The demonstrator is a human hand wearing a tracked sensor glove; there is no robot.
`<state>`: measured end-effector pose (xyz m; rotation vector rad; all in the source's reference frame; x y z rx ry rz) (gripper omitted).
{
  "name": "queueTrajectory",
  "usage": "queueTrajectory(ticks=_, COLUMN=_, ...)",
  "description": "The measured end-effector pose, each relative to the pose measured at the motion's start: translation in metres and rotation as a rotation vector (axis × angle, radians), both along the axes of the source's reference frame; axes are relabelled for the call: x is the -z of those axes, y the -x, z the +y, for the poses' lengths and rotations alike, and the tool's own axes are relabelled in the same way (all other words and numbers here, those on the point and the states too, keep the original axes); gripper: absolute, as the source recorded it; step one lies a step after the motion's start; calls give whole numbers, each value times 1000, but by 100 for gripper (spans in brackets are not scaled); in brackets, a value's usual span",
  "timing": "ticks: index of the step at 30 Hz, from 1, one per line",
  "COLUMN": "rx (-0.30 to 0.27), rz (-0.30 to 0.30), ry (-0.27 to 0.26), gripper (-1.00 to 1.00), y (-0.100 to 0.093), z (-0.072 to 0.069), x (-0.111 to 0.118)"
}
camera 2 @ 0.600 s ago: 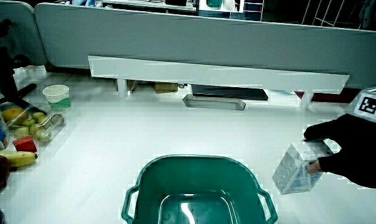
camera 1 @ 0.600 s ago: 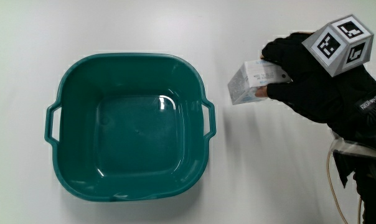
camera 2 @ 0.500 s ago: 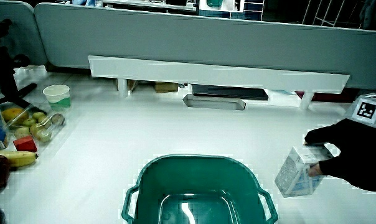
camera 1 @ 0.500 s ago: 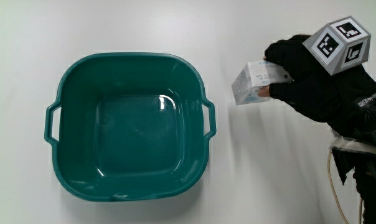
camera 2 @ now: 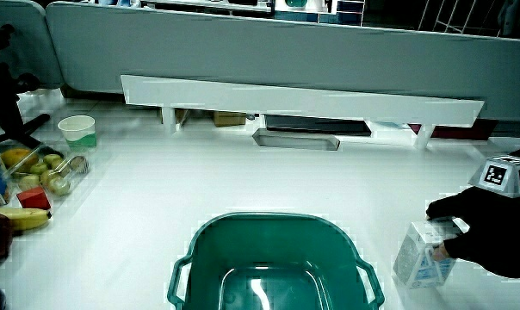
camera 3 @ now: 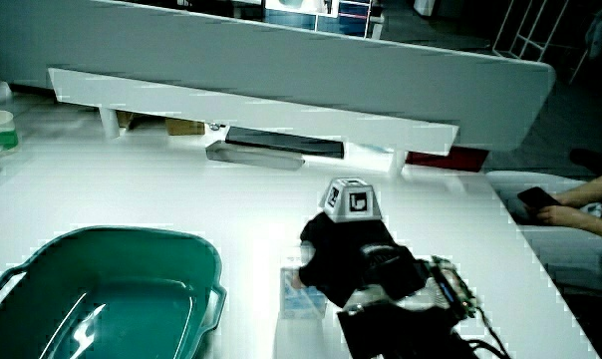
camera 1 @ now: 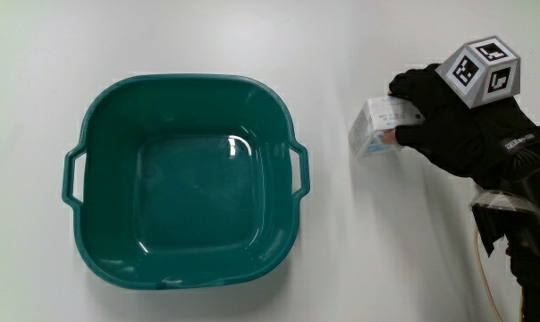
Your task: Place milk on desk
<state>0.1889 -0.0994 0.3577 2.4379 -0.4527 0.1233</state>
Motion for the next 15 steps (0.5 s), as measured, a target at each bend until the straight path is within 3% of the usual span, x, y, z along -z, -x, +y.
queueTrajectory(ticks=10, rx=-38, rz=-7, ry=78, gripper=0, y=-13, z=-4, x=-10)
queueTrajectory(ticks=15, rx=-39, rz=-1, ry=88, gripper=0, y=-14, z=-4, x=-12)
